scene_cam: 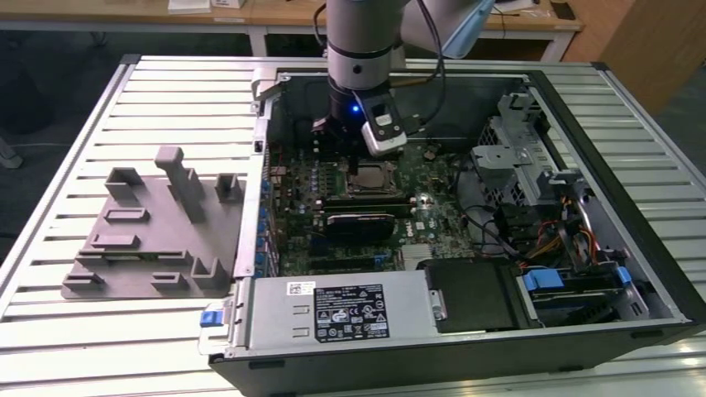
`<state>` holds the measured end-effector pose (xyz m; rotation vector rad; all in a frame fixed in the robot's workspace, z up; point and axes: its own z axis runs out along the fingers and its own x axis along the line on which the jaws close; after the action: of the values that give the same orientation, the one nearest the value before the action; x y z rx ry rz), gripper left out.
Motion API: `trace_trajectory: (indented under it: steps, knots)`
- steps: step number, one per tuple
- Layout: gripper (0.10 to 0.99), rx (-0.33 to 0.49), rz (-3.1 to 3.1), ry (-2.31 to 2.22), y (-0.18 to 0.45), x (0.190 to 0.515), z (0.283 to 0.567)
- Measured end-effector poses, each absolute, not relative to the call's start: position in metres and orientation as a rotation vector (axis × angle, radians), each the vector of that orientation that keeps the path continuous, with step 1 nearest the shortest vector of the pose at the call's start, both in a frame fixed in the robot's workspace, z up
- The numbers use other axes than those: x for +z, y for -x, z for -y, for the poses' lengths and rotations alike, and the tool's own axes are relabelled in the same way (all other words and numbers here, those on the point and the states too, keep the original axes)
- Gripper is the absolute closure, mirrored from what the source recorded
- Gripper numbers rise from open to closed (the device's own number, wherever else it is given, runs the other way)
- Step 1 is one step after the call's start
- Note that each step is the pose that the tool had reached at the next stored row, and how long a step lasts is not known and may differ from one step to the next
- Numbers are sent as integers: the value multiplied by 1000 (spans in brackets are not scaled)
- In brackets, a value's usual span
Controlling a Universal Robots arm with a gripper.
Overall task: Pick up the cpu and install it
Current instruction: 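Install the first cpu locking lever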
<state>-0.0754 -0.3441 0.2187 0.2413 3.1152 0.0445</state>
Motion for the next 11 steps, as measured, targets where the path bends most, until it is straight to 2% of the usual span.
trace_trajectory:
  steps: [11]
  knots:
    - [980, 44, -3115, -242, 93, 219, 344]
